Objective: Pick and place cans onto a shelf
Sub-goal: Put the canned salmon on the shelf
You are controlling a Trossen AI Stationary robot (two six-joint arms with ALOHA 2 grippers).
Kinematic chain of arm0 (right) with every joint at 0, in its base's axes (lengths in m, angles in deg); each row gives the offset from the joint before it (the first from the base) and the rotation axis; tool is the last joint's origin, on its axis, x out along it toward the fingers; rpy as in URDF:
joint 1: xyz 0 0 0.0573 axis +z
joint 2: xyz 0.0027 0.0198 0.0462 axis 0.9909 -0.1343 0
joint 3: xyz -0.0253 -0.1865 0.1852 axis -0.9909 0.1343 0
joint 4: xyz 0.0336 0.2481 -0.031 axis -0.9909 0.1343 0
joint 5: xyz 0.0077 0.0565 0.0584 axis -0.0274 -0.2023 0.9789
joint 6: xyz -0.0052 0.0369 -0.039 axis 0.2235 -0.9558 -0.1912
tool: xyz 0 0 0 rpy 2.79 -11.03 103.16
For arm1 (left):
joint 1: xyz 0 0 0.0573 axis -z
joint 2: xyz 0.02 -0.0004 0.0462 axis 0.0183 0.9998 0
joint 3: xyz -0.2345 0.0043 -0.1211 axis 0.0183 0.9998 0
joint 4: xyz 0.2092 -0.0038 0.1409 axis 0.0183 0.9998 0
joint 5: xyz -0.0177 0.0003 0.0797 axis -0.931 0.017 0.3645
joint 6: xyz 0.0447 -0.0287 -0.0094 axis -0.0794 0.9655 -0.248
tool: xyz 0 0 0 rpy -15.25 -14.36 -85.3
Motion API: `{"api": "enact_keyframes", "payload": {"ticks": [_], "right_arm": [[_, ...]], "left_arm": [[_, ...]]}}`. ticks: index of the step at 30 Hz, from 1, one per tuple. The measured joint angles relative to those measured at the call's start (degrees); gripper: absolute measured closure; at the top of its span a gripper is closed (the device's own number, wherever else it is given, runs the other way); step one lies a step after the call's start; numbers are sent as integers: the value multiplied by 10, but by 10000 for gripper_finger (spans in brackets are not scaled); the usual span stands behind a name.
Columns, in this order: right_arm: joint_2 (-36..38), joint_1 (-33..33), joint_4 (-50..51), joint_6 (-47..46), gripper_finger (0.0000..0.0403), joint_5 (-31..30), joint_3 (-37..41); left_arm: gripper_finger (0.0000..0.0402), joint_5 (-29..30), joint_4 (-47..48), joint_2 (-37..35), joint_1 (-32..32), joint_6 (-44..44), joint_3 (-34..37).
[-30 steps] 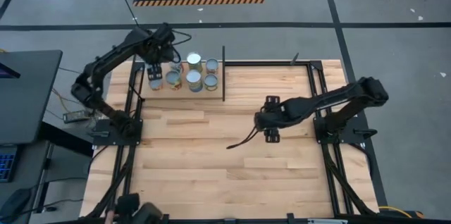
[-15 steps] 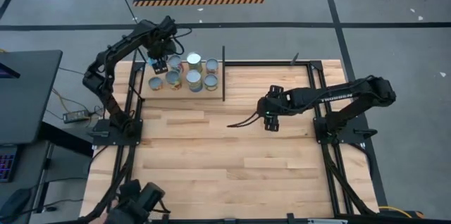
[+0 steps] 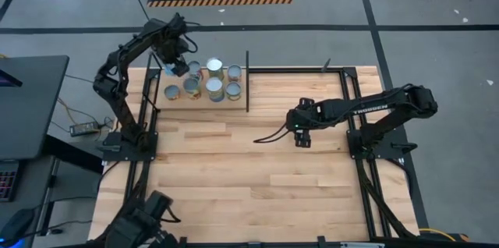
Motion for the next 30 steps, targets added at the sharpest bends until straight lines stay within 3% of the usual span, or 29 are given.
{"api": "enact_keyframes", "payload": {"ticks": [5,8,11,17,22,30], "right_arm": [[0,-1,-3,-2,76,0,13],[0,-1,-4,-11,76,0,17],[0,0,-3,-21,76,3,20],[0,0,-3,-39,76,16,20],[0,0,-10,-43,76,16,20],[0,0,-14,-61,76,18,20]], "left_arm": [[113,-8,3,-2,-15,26,0],[113,-50,-9,-2,-17,12,0],[113,-54,-22,-2,-17,-5,0],[113,-48,-26,-2,-34,-18,4],[113,-44,-69,-3,-36,-15,52],[113,3,-137,-1,-27,-34,88]]}}
